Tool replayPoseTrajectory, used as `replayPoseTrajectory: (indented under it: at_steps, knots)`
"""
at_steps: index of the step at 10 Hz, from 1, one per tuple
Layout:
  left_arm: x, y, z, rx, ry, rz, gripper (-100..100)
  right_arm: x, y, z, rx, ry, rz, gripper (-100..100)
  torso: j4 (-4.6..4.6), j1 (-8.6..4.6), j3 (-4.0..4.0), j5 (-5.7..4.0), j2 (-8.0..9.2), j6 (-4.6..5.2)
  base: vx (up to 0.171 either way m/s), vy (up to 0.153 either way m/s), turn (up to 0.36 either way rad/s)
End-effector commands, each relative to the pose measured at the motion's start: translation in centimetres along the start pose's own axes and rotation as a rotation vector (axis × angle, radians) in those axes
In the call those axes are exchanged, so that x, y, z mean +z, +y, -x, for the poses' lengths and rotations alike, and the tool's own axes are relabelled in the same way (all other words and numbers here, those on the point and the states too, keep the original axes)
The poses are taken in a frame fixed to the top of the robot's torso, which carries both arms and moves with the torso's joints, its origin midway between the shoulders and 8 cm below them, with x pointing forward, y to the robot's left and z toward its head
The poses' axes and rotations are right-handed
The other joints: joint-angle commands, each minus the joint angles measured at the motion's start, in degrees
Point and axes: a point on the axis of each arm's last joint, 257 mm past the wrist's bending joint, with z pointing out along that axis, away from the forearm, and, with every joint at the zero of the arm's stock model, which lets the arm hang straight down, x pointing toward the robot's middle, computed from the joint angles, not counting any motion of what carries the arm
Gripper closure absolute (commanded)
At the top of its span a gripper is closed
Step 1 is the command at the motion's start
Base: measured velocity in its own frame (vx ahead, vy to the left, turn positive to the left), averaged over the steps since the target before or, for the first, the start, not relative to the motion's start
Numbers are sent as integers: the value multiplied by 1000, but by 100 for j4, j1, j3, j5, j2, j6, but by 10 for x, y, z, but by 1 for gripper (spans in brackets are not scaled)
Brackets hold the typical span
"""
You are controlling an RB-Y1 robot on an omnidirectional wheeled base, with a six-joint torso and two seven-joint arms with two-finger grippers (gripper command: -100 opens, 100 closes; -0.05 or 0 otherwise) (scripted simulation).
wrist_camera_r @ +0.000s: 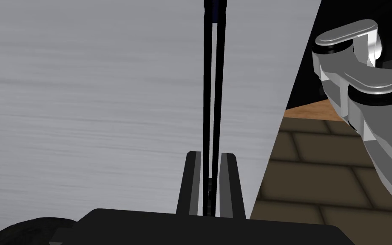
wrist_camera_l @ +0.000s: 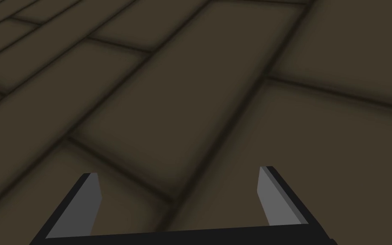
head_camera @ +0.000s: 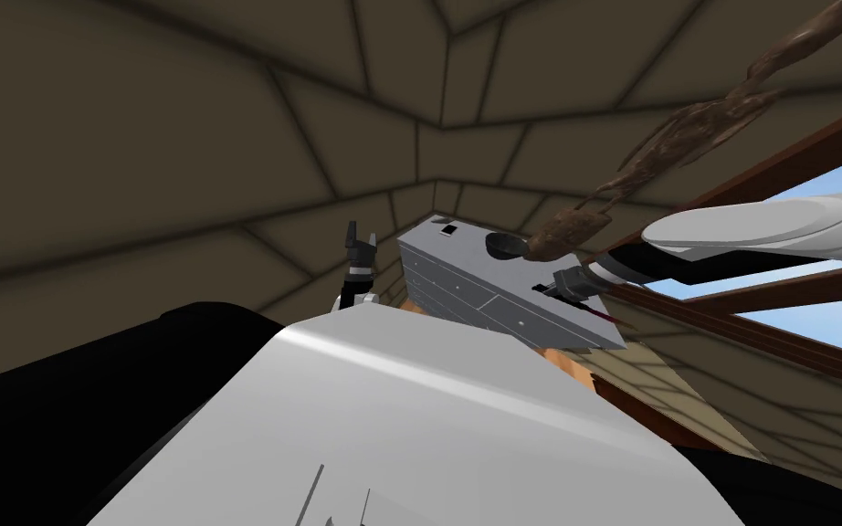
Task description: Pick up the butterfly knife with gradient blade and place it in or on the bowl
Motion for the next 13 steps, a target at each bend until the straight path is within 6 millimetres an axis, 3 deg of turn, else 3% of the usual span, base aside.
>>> replayPoseTrajectory:
  at_steps: [1,2,13]
  knots:
    - [0,0,0,0,0,0,0,0,0,0,0,0,0,0,0,0,0,0,0,0,9,1,12]
    - [0,0,0,0,0,0,0,-13,-9,3,25,-7,-14,100,5,-1,10,0,16,2,-8,27,43]
    - [0,0,0,0,0,0,0,-85,-47,-1,192,-39,-82,100,15,11,26,6,38,8,-16,15,103]
